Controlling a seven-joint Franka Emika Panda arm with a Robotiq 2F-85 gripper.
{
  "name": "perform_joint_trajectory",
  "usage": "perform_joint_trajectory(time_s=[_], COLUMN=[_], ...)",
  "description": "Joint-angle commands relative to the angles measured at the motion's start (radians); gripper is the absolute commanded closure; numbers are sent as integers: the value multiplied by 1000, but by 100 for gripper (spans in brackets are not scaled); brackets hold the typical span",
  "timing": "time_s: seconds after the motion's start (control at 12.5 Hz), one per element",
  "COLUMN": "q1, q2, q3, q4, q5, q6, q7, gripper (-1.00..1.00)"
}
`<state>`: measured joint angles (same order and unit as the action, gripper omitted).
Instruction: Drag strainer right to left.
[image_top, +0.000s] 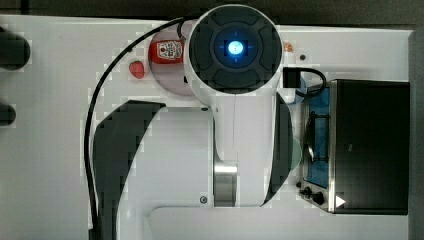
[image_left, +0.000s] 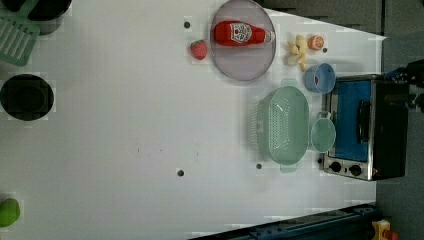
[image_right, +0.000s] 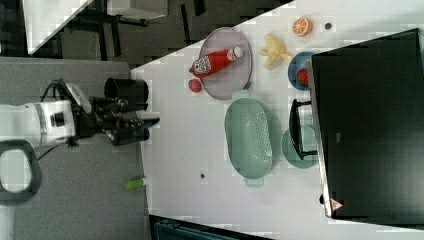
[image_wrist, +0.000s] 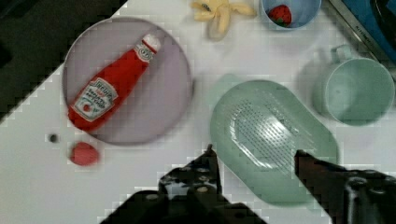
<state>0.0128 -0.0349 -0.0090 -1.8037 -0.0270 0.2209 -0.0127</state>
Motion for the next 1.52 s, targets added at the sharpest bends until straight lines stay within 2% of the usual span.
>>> perform_joint_trajectory(time_s=[0.08,0.24,0.48,0.64,0.8,1.12,1.28,1.52], q1=[-39,-39,-39,-38,-37,-36,-35,-34], q2=[-492,-490,-457,-401,-324,-115,4,158], q3=[-37,-37,-37,-35,-35,-33,-27,-10], q4=[-363,-364,-381,-424,-489,-601,-616,-615], q5=[-26,-26,-25,-25,-25,-25,-25,-25], q6=[-157,-156,-137,-57,68,396,547,716], q7=[45,45,46,70,155,463,584,656], gripper=[-60,-99,-100,-100,-100,-100,-100,-100])
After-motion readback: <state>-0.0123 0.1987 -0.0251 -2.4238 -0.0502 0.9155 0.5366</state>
